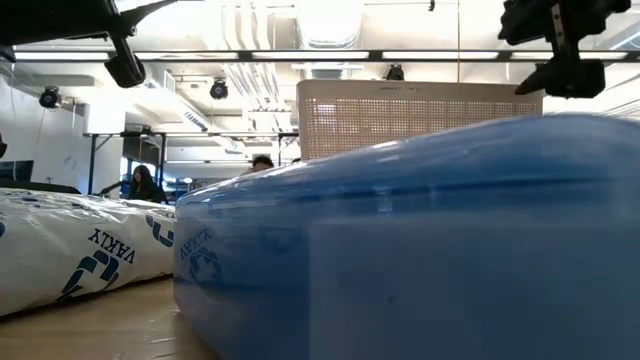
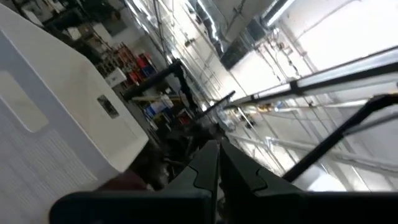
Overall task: Pick & place medical supplies in basket/bin
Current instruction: Put the rolled gauze into the white bin
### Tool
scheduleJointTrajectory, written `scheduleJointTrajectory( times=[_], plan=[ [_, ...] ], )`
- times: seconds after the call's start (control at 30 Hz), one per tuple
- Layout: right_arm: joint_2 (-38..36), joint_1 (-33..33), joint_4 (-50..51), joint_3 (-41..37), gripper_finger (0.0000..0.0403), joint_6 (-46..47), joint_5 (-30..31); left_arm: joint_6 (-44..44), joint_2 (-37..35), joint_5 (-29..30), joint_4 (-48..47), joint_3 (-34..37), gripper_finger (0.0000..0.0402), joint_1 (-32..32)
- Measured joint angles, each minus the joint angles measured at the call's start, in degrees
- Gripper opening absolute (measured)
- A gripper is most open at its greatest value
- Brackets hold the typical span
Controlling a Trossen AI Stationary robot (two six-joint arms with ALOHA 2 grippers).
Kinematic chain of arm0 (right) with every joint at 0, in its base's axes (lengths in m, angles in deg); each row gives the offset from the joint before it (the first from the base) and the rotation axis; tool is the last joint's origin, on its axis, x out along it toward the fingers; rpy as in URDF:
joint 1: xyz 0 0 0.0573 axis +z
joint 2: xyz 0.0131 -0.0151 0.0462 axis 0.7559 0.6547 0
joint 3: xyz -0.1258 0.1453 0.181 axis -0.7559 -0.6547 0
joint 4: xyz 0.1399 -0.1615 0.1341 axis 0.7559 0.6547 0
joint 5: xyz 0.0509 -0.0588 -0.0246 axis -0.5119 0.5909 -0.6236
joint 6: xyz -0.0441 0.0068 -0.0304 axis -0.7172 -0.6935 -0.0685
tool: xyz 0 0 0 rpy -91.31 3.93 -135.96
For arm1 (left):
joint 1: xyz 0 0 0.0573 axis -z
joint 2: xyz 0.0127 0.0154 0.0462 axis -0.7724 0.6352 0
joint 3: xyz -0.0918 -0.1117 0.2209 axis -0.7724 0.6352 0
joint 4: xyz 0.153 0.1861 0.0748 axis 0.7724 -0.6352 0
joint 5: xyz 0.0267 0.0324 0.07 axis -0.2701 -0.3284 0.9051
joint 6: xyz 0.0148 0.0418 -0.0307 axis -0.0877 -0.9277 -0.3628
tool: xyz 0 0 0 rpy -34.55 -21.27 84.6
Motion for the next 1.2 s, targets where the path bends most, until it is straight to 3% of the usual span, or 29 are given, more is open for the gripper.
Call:
scheduleJointTrajectory(
  times=[0.13, 0.37, 0.5, 0.63, 0.73, 0.83, 1.2],
  plan=[
    [7.6, 5.5, 3.7, 2.6, 0.0324, -0.2, -0.9, 0.6, 0.5, -5.5, -5.5, 0.0, 0.0000, 0.0],
    [17.8, 13.1, 7.5, 4.0, 0.0324, 1.8, 3.6, 0.3, 2.6, -14.7, -15.5, 0.0, 0.0000, 0.0],
    [23.5, 14.4, 5.1, 4.1, 0.0324, -1.3, 0.3, -2.2, 3.8, -22.3, -16.7, 0.0, 0.0000, 0.0],
    [31.5, 15.3, 0.4, 5.9, 0.0318, -15.8, -0.9, -2.4, 4.1, -23.9, -17.9, -0.1, 0.0000, 0.6],
    [38.1, 15.5, 0.2, 10.4, 0.0307, -24.4, 2.1, -4.5, 4.1, -24.3, -17.8, -0.1, 0.0000, 1.7],
    [44.3, 14.9, 0.3, 15.7, 0.0295, -26.3, 5.6, -6.6, 4.1, -24.2, -18.0, -0.1, 0.0000, 2.6],
    [62.7, 11.6, 0.0, 28.2, 0.0267, -25.1, 3.1, -10.3, 4.1, -24.2, -30.8, -0.1, 0.0000, 2.8]
  ],
)
